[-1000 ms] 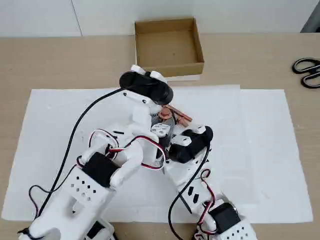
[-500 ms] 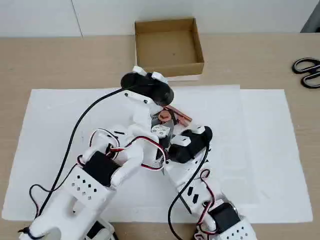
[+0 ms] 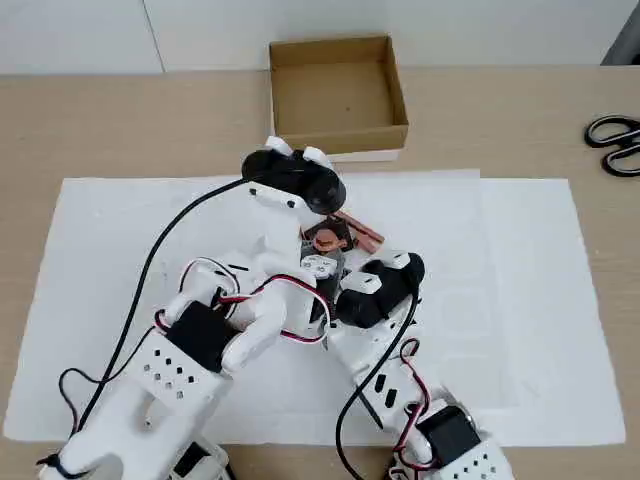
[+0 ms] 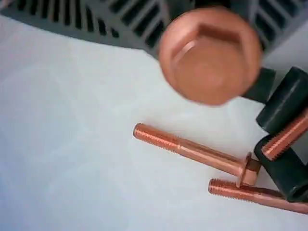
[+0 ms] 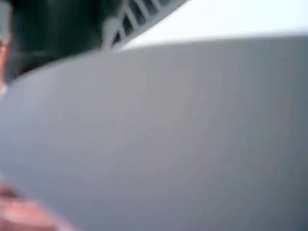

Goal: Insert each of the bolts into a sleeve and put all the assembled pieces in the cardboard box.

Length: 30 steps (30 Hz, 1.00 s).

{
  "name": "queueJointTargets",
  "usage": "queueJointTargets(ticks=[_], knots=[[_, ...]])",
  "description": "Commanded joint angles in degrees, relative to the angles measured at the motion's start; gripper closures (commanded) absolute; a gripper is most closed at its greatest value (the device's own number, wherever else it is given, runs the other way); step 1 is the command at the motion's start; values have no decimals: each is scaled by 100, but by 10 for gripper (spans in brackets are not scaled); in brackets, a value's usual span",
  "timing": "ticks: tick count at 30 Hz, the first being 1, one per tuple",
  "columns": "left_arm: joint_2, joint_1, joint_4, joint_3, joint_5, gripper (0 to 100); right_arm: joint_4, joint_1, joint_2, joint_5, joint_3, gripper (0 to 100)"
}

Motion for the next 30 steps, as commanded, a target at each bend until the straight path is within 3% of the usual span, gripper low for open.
queueJointTargets(ticks=[1, 18, 25, 30], knots=[[0, -149, 44, -180, 35, 994, -154, -4, -75, -26, -70, 995], [-18, -141, 422, -224, 26, 989, -154, -4, -119, -26, -70, 995], [-756, -185, 826, -189, 18, 788, -154, 4, -119, -26, -70, 995], [-844, -369, 1116, -233, 9, 750, -154, 4, -119, -26, -70, 995]])
